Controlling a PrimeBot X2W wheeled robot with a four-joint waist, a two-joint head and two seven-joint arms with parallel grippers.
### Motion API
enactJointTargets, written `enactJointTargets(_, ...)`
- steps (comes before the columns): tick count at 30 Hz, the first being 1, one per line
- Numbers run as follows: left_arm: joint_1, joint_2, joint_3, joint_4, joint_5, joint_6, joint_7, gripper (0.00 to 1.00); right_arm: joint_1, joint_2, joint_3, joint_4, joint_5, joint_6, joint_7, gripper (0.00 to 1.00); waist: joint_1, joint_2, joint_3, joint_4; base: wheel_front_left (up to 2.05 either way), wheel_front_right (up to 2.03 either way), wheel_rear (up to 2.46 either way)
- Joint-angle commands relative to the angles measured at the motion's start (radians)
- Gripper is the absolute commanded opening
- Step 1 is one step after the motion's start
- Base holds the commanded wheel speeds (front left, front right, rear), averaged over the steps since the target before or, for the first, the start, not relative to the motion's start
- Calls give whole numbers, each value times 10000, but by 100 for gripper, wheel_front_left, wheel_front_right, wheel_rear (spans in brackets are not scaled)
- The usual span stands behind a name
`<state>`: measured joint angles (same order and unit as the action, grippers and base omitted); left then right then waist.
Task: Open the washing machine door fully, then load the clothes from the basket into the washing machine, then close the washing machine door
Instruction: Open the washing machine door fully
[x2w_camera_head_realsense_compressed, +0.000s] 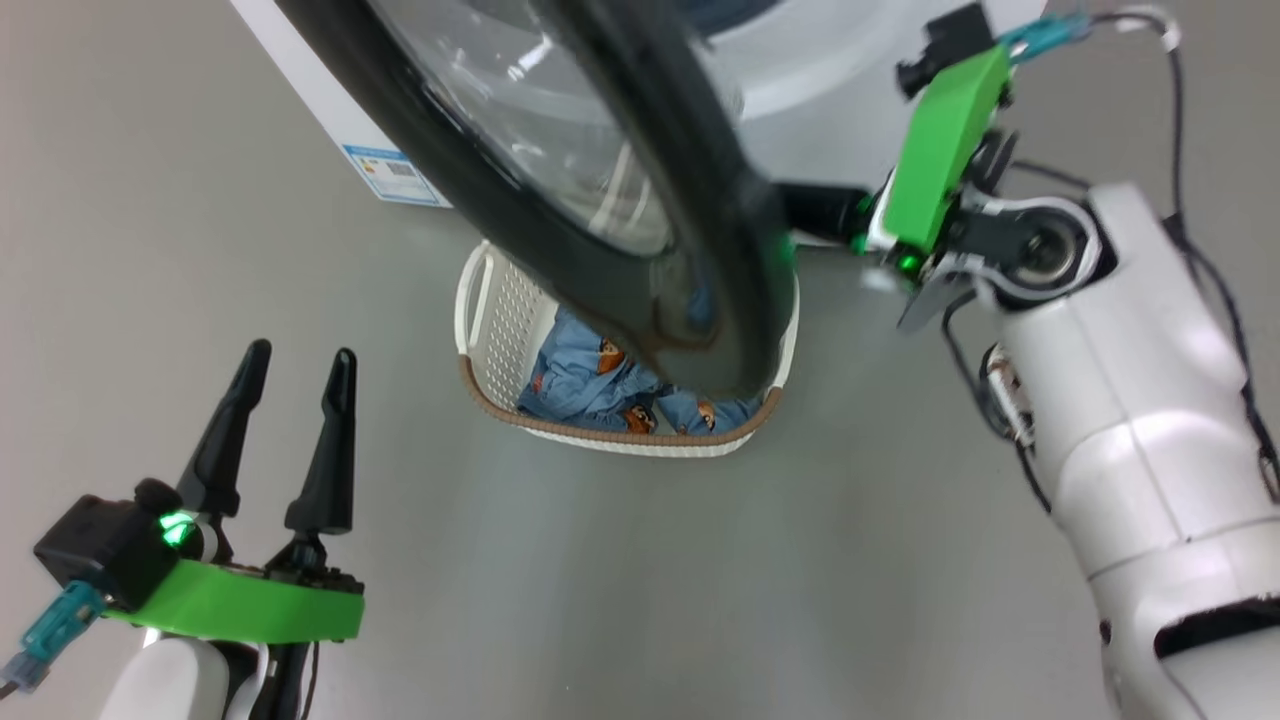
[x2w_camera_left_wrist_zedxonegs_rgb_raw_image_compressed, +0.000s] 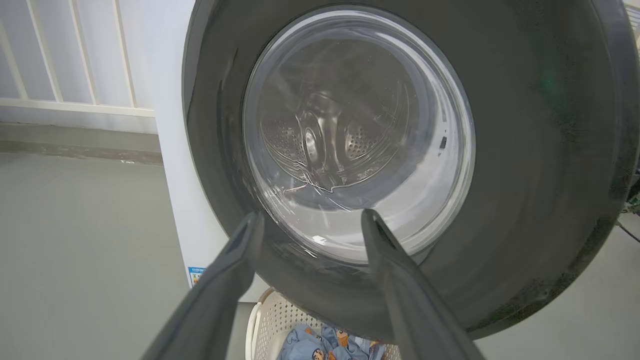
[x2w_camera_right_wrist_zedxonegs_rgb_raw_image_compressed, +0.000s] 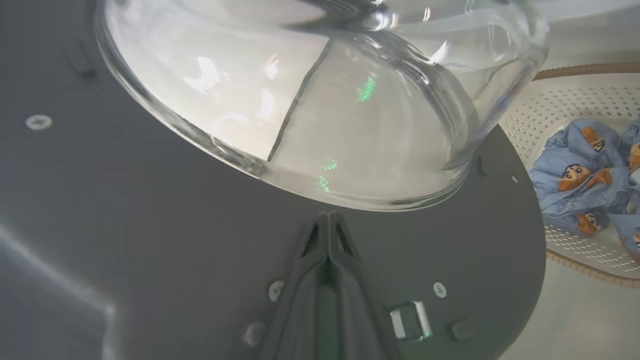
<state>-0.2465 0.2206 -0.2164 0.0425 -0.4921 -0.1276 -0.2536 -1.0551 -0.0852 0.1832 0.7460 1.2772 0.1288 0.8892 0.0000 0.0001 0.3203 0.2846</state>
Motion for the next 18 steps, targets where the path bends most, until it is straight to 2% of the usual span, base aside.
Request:
enactJointTargets(1,43,287,390,-154,98,-31,-82,100,303,350,369,-438,309,19,153,0,0,-1,-183,40,0,0,0)
enactJointTargets(11,165,198,504,-125,215,-31,-82,100,1136,350,1858,-1126,1459,19,-29,0,0,-1,-436,54,0,0,0)
enactJointTargets(18,170,136,613,-34,285,-31,-82,100,1425,350,3643,-1253,2813,19,-650,0,0,-1,-570,91,0,0,0)
